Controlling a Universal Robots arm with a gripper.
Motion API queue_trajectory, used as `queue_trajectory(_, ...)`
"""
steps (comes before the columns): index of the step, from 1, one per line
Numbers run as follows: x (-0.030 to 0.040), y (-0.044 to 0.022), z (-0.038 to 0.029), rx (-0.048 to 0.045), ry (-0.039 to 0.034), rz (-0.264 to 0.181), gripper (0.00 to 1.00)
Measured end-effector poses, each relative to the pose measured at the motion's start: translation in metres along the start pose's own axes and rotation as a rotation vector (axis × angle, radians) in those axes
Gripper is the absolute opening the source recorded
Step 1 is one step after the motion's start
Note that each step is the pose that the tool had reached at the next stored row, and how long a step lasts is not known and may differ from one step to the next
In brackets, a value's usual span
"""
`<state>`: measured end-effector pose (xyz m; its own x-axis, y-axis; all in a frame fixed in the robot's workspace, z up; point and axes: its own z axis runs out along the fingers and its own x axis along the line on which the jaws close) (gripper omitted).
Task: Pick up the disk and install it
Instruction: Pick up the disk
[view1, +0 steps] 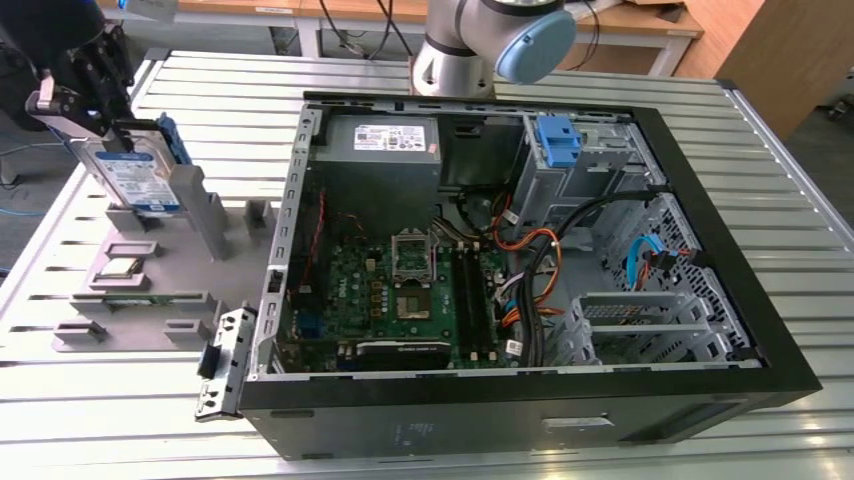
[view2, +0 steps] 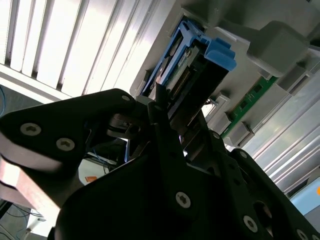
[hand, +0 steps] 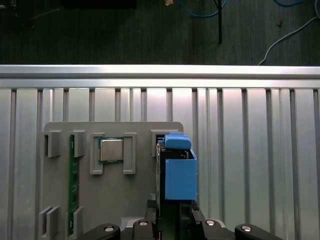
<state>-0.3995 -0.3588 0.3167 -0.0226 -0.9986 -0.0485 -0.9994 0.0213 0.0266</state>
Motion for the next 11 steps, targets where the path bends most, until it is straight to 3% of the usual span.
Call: queue_trajectory(11, -0.0001, 0.0000, -0.0014, -0.0002, 0.0001, 0.000, 0.35)
